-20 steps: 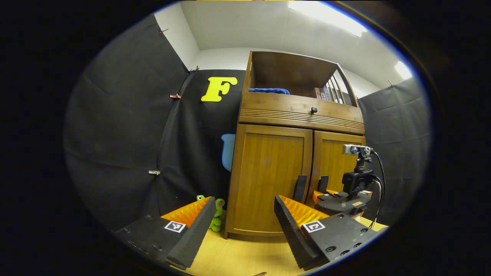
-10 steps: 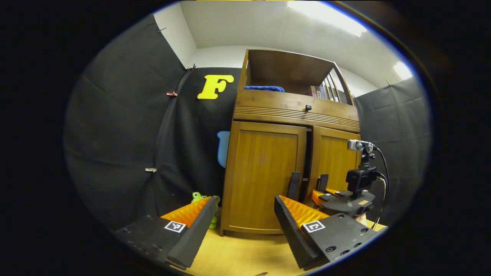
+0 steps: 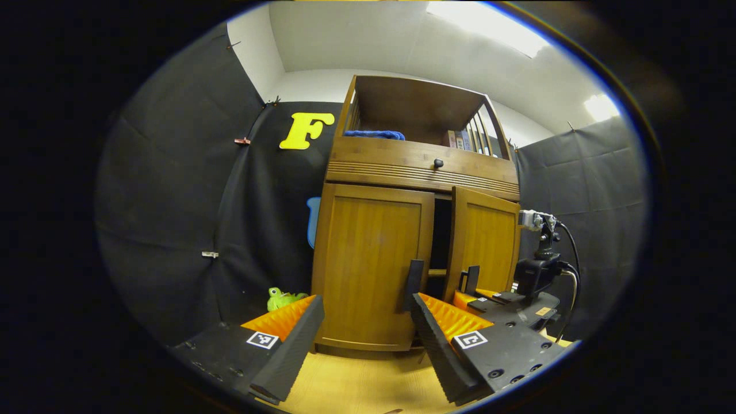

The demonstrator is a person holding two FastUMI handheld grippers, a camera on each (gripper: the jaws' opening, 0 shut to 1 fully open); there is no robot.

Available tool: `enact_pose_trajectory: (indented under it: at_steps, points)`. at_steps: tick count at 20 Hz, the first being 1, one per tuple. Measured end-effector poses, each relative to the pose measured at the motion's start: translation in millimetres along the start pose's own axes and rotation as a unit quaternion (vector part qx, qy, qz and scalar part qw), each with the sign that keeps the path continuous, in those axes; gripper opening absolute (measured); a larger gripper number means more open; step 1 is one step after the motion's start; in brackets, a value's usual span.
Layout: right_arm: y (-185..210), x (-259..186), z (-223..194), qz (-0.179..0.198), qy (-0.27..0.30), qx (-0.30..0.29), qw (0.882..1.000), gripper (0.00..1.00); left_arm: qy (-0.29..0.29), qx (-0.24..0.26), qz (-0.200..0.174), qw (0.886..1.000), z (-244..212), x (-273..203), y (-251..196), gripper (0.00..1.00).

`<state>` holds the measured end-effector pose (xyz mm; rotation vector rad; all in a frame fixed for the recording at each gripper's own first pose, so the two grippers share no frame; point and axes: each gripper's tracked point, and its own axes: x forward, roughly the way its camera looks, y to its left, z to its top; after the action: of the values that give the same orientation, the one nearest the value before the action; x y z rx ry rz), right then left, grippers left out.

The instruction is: Open the right door of the double-door shoe cabinet with the right hand, and open the left door with the left hand.

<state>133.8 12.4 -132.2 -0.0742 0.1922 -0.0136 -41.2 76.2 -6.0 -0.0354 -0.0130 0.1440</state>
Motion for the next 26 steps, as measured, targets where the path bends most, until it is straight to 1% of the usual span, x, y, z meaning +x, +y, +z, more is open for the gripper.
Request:
enact_pose_trajectory:
  at_steps: [5, 6, 8, 9, 10, 11, 12, 14, 15, 16, 17, 19, 20, 21, 26]
  points:
    - [-8.6, -27.9, 2.8, 0.013, -0.002, -0.003, 1.0, 0.19, -0.002, -0.005, -0.03, 1.0, -0.8, 3.2, -29.4, 0.95]
    - [-10.7, -33.5, 3.7, 0.016, -0.002, -0.003, 1.0, 0.24, -0.002, -0.006, -0.036, 0.999, -1.1, 4.0, -35.3, 0.95]
    - [-15.3, -46.1, 5.0, 0.02, -0.004, -0.001, 1.0, 0.24, -0.001, -0.008, -0.049, 0.999, -2.5, 6.3, -49.3, 0.92]
    - [-18.3, -51.3, 5.6, 0.021, -0.004, -0.003, 1.0, 0.24, -0.001, -0.009, -0.056, 0.998, -2.5, 7.3, -56.9, 0.95]
    - [-21.0, -56.4, 6.3, 0.021, -0.004, -0.005, 1.0, 0.24, -0.001, -0.01, -0.063, 0.998, -3.8, 8.7, -64.0, 0.95]
    - [-22.9, -62.3, 6.7, 0.023, -0.005, -0.005, 1.0, 0.24, -0.002, -0.011, -0.07, 0.997, -3.6, 9.8, -72.1, 0.92]
    - [-26.0, -67.3, 7.4, 0.025, -0.005, -0.005, 1.0, 0.24, -0.002, -0.013, -0.078, 0.997, -4.5, 9.6, -79.7, 0.95]
    - [-32.7, -77.9, 9.0, 0.03, -0.004, -0.001, 1.0, 0.24, -0.001, -0.016, -0.094, 0.995, -6.6, 10.2, -95.4, 0.95]
    - [-36.0, -83.1, 9.6, 0.031, -0.003, 0.0, 1.0, 0.24, 0.0, -0.016, -0.101, 0.995, -7.0, 10.4, -102.4, 0.92]
    - [-39.8, -88.4, 10.0, 0.032, -0.003, 0.0, 0.999, 0.24, 0.002, -0.016, -0.107, 0.994, -9.1, 10.9, -109.3, 0.95]
    - [-43.3, -93.0, 10.6, 0.032, -0.003, -0.001, 0.999, 0.24, 0.002, -0.016, -0.113, 0.993, -9.3, 11.6, -115.7, 0.92]
    - [-51.1, -101.6, 11.8, 0.029, -0.004, -0.002, 1.0, 0.24, 0.004, -0.018, -0.125, 0.992, -10.7, 12.3, -127.6, 0.92]
    - [-54.0, -105.1, 11.8, 0.029, -0.004, -0.003, 1.0, 0.23, 0.004, -0.021, -0.129, 0.991, -12.6, 12.2, -132.4, 0.95]
    - [-57.8, -108.5, 12.3, 0.028, -0.003, -0.003, 1.0, 0.23, 0.004, -0.022, -0.134, 0.991, -12.9, 13.5, -136.4, 0.92]
    - [-77.8, -127.5, 14.1, 0.02, 0.0, -0.011, 1.0, 0.23, 0.002, -0.031, -0.152, 0.988, -15.0, 11.8, -157.6, 0.92]
